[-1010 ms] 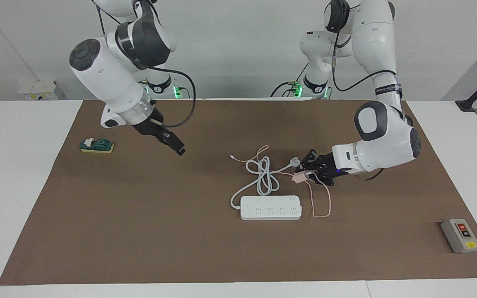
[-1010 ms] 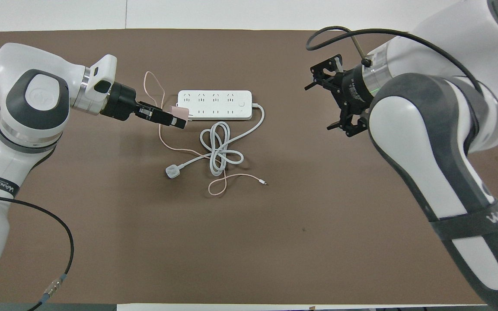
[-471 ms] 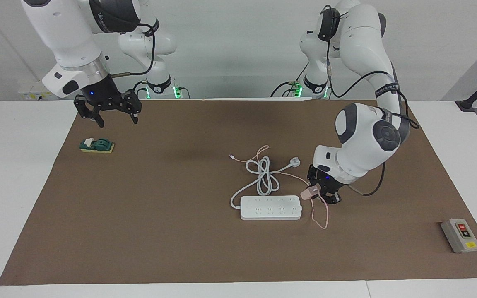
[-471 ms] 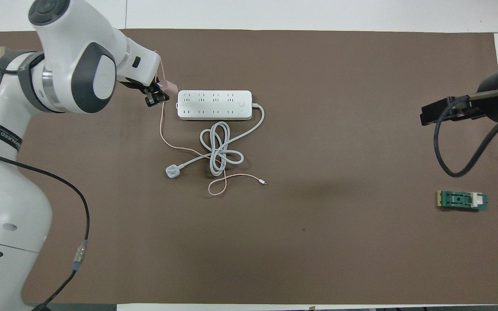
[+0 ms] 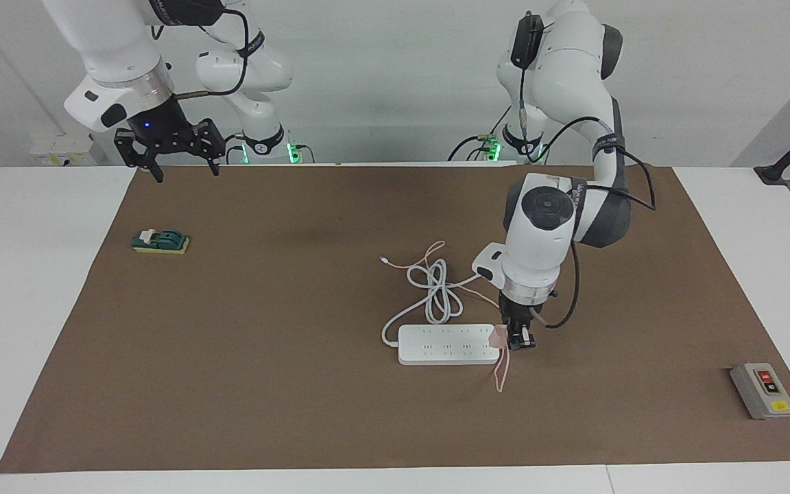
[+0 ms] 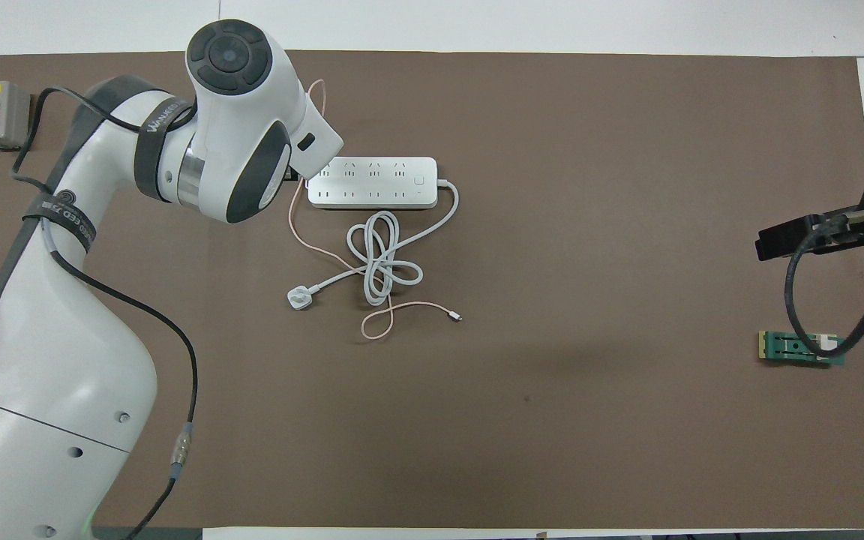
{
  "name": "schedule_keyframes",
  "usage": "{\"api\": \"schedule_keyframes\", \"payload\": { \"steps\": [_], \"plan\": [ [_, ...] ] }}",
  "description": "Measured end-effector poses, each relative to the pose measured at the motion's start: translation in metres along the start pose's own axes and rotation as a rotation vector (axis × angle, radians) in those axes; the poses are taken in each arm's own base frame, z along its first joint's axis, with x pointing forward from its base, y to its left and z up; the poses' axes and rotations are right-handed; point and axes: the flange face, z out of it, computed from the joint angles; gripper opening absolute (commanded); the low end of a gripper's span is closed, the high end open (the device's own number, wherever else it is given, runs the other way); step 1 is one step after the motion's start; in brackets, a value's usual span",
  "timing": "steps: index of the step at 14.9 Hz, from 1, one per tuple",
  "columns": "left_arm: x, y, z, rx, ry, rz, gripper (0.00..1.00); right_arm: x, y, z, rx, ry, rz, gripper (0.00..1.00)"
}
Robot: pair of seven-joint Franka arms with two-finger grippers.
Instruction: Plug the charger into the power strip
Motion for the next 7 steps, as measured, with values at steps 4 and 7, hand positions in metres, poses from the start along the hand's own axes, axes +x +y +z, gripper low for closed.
{"api": "schedule_keyframes", "payload": {
  "steps": [4, 7],
  "plan": [
    [0.004, 0.016, 0.032, -0.004, -0.046, 0.059, 0.00, 0.007, 0.005, 0.009, -0.002, 0.031, 0.039, 1.00],
    [0.013, 0.030, 0.041, -0.027, -0.051, 0.083, 0.00, 0.006, 0.011, 0.009, -0.001, 0.029, 0.052, 1.00]
  ]
}}
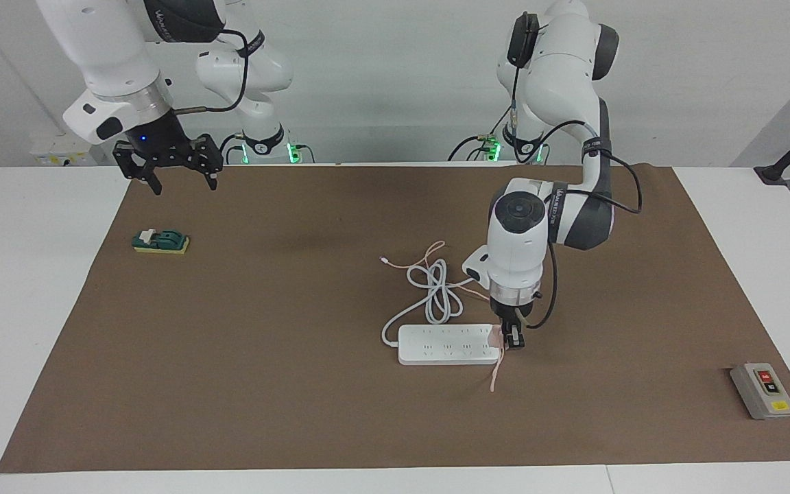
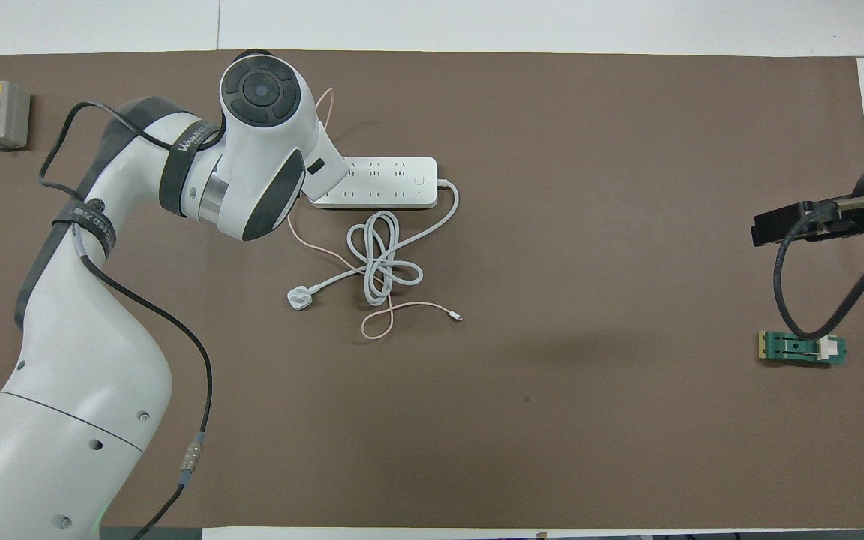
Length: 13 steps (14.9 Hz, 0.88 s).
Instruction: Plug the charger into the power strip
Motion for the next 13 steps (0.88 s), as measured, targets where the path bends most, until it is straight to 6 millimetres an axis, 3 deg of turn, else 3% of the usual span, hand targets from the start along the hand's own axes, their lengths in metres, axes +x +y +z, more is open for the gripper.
{"api": "schedule_keyframes", "payload": {
  "steps": [6, 13],
  "plan": [
    [-0.0021, 0.0063, -0.0114, -0.031, -0.017, 0.001, 0.00, -0.0006, -0.0036, -0.0010, 0.000, 0.001, -0.006, 1.00],
    [-0.0012, 0.0106, -0.0019, -0.035, -0.016, 0.005, 0.00, -0.0005, -0.0072, -0.0013, -0.001, 0.001, -0.012, 1.00]
  ]
}}
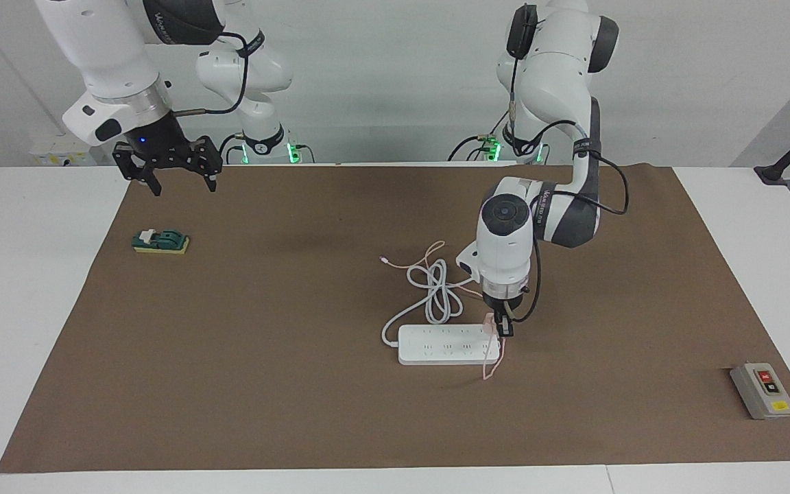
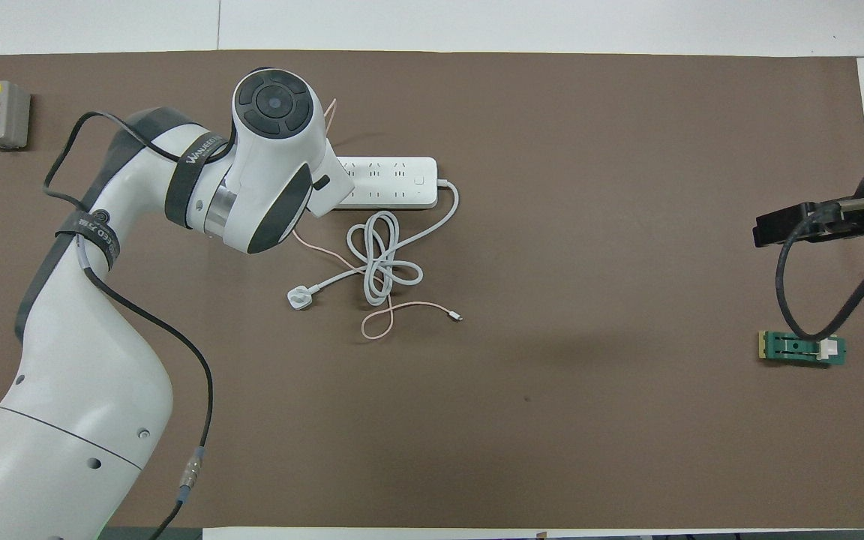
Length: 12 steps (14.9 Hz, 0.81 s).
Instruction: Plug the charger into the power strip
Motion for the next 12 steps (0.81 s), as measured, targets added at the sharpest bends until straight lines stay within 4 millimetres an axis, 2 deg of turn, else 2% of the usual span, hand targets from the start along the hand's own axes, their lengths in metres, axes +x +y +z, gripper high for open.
{"api": "schedule_keyframes", "payload": {
  "steps": [5, 12],
  "plan": [
    [0.0009, 0.0043, 0.0065, -0.015, 0.018, -0.045, 0.00, 0.0001, -0.0010, -0.0002, 0.000, 0.001, -0.002, 1.00],
    [0.0029, 0.0062, 0.0058, -0.032, 0.056, -0.083, 0.00, 0.0001, -0.0011, -0.0003, 0.000, 0.001, -0.002, 1.00]
  ]
}}
